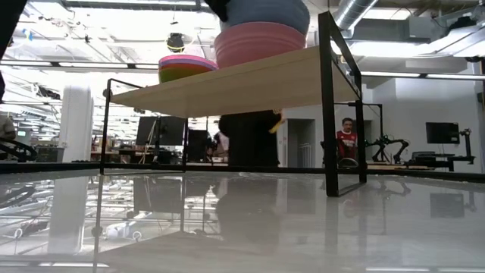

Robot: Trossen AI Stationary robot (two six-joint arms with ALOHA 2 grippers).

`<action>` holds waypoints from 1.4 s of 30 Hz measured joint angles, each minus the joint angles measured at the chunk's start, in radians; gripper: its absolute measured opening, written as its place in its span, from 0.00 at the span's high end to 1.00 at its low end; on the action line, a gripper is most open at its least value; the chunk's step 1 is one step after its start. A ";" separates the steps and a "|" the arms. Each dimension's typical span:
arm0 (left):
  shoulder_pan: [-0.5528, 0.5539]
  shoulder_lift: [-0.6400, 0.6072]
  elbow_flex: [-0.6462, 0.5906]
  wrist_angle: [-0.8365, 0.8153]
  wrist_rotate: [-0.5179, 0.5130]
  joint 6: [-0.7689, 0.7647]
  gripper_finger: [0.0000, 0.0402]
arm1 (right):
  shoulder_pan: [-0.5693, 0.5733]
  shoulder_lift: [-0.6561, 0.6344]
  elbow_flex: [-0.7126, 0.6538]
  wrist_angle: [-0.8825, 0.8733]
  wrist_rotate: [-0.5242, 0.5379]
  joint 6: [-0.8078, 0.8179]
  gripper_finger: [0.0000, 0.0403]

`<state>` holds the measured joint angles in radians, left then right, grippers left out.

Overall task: Place and stack bowls onto a shelf
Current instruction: Stack the large blue bowl on the top of the large pink bowl on the shelf

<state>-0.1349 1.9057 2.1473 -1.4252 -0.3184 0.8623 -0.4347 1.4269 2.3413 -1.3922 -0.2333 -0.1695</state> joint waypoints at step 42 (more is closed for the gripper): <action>-0.170 -0.184 -0.322 0.625 -0.450 -1.035 1.00 | 0.000 0.000 -0.007 -0.079 0.000 -0.094 0.44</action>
<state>-0.3047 1.7217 1.8253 -0.8007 -0.7684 -0.1725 -0.4343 1.4265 2.3344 -1.4715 -0.2333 -0.2630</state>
